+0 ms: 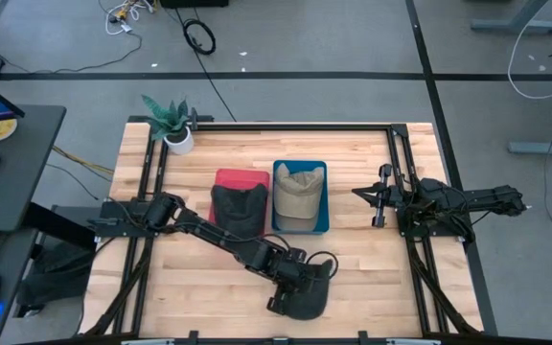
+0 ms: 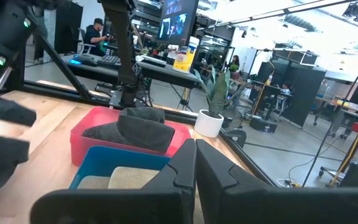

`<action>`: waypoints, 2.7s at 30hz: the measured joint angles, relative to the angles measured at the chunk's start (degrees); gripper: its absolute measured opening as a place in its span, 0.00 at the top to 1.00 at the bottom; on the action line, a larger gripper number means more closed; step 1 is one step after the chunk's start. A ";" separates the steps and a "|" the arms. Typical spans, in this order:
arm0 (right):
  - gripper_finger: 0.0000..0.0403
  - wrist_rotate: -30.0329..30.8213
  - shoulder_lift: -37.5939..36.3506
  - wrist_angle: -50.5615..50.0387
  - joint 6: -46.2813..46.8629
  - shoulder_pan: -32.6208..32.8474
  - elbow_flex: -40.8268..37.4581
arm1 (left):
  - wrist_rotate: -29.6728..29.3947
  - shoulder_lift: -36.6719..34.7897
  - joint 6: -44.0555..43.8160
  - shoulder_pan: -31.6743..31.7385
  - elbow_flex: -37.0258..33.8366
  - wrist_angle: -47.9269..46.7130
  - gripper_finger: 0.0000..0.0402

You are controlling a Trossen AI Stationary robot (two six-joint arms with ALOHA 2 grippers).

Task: Pick & Place hat
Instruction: Put the black cap into the red bin

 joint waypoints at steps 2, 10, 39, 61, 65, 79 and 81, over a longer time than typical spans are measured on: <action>0.97 -0.02 0.00 -0.07 0.00 -0.02 0.00 | -1.93 0.00 0.68 -0.80 1.84 -3.61 0.99; 0.97 -0.02 -0.01 -0.04 0.00 0.00 0.00 | -15.01 -0.17 0.81 -4.23 8.23 -14.60 0.99; 0.97 -0.01 0.11 -0.09 0.00 -0.02 0.00 | -48.70 -3.86 -20.25 -9.23 15.94 -56.08 1.00; 0.97 -0.02 0.11 -0.03 0.00 -0.02 0.00 | -49.87 -32.80 -13.53 -1.80 -30.13 -34.94 0.99; 0.97 0.00 0.11 -0.02 0.00 -0.02 0.00 | -47.33 -36.22 -6.18 2.05 -36.20 -26.96 0.99; 0.97 0.00 0.11 0.00 0.00 -0.02 0.00 | -31.32 -37.60 16.97 19.22 -57.58 11.60 0.99; 0.97 -0.02 0.11 -0.01 0.00 -0.01 0.00 | -28.26 -37.57 16.85 21.10 -59.21 13.66 0.99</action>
